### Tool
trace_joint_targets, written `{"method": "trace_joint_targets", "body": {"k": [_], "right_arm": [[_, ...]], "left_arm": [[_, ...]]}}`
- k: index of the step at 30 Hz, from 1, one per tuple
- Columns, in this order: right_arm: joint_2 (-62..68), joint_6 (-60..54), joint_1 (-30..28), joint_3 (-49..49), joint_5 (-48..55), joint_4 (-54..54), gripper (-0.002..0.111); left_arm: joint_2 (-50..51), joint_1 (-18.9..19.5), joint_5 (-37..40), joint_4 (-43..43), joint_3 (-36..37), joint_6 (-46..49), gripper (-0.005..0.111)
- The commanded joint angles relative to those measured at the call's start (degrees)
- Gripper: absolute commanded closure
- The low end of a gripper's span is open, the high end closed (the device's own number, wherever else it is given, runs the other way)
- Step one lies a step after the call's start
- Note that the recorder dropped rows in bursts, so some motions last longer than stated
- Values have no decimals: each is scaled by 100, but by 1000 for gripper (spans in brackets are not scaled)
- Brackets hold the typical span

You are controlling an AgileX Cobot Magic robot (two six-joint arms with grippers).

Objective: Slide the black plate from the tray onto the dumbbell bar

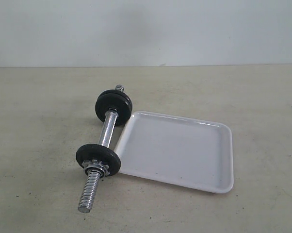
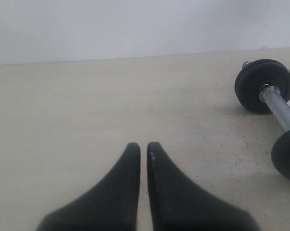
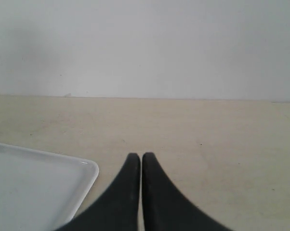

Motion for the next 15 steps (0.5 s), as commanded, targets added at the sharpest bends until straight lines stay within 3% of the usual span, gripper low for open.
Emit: {"method": "trace_joint_targets", "body": {"k": [1, 6, 11, 15], "right_arm": [[-33, 40, -38, -1, 0, -92, 109], [-33, 433, -38, -1, 25, -875, 109], [-33, 2755, -38, -1, 67, -3048, 109], [-33, 2901, 128, -1, 374, -3296, 109]], "left_arm": [[-21, 21, -80, -45, 14, -38, 102], [-21, 21, -80, -45, 14, -38, 102], [-21, 21, -92, -45, 14, -38, 102], [-21, 21, -92, -45, 14, -38, 102]]}}
